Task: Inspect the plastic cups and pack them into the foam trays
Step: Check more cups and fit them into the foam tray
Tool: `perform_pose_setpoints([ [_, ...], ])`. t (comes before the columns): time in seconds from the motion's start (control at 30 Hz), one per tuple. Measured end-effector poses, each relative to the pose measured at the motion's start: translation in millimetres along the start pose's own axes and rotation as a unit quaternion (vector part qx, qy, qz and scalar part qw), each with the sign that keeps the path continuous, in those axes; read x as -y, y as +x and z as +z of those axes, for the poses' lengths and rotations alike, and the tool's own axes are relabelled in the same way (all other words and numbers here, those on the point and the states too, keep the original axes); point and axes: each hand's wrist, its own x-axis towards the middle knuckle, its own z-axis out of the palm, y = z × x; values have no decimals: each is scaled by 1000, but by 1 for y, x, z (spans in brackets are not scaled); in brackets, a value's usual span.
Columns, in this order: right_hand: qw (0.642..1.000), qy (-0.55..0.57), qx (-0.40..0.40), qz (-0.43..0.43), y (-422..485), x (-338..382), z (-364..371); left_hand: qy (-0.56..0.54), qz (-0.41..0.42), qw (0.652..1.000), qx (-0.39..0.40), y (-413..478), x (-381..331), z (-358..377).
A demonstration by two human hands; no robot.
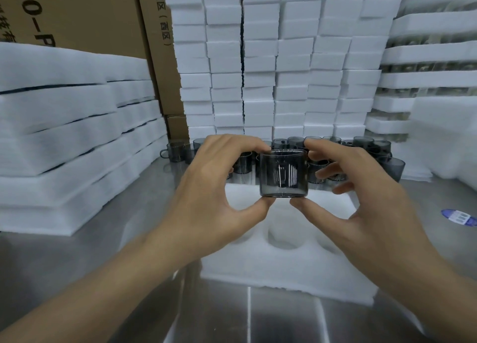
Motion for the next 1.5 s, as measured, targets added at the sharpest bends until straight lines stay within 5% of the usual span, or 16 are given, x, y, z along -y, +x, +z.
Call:
perform_pose_setpoints([
  [0.33, 999, -35, 20, 0, 0, 3, -2, 6, 52, 999, 9, -4, -11, 0],
  [0.73, 983, 123, 87, 109, 3, 6, -3, -14, 91, 995, 41, -7, -1, 13],
  [0.9, 971, 156, 23, 179, 14, -15, -11, -31, -70, 985, 158, -5, 14, 2],
  [1.1, 932, 205, -35, 296, 20, -38, -17, -1, -192, 919, 344, -10, 41, -6],
  [1.5, 940, 223, -21, 259, 18, -40, -15, -29, -176, 932, 317, -8, 49, -10],
])
